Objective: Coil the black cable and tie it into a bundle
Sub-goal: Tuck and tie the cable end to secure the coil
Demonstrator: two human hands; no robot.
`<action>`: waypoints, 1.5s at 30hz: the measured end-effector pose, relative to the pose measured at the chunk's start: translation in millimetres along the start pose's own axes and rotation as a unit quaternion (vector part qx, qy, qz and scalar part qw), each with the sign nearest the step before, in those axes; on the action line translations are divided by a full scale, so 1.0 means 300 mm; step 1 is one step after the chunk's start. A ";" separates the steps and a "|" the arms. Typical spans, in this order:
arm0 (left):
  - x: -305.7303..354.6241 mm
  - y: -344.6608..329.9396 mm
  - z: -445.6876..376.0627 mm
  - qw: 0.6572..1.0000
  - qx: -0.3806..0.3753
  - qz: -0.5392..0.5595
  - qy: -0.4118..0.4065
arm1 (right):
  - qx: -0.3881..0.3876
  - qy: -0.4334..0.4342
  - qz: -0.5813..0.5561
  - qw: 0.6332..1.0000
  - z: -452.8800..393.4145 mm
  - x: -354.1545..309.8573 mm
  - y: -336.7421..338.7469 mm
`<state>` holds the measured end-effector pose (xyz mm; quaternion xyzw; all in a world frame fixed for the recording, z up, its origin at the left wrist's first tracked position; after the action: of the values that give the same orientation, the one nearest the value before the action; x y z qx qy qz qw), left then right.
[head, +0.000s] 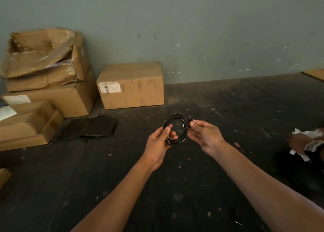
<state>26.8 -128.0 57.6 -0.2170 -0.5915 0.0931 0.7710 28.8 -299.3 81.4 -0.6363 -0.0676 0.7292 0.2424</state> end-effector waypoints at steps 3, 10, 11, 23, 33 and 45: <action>-0.011 0.000 -0.016 0.995 0.053 -0.085 -0.021 | -0.022 -0.010 0.007 1.000 0.004 0.023 0.023; -0.032 -0.026 -0.051 0.971 0.042 -0.225 -0.070 | -0.127 -0.045 0.219 0.966 0.012 0.059 0.163; -0.035 -0.026 -0.056 0.962 0.042 -0.260 -0.073 | -0.125 -0.047 0.259 0.957 0.012 0.065 0.205; -0.199 -0.045 -0.036 0.908 -0.012 -0.419 -0.011 | -0.193 -0.153 0.715 0.655 0.221 0.350 0.702; -0.227 0.004 0.018 0.884 -0.034 -0.465 0.033 | -0.112 -0.115 0.618 0.770 0.185 0.348 0.634; -0.111 -0.019 0.059 0.871 -0.062 -0.485 -0.041 | -0.038 0.068 0.214 0.974 0.086 0.107 0.087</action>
<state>0.0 -142.5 34.6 0.0540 -0.6581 -0.3205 0.6791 -5.4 -302.6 46.7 -0.6930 0.0588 0.7160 0.0604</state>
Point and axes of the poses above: each hand's wrist, its own z-axis away from the middle knuckle, its own y-axis out of the back of the hand, x = y × z, the point moved 4 cm from there along -z, towards the middle knuckle, and after that the axes turned 7 degrees about y, right-handed, at the moved point
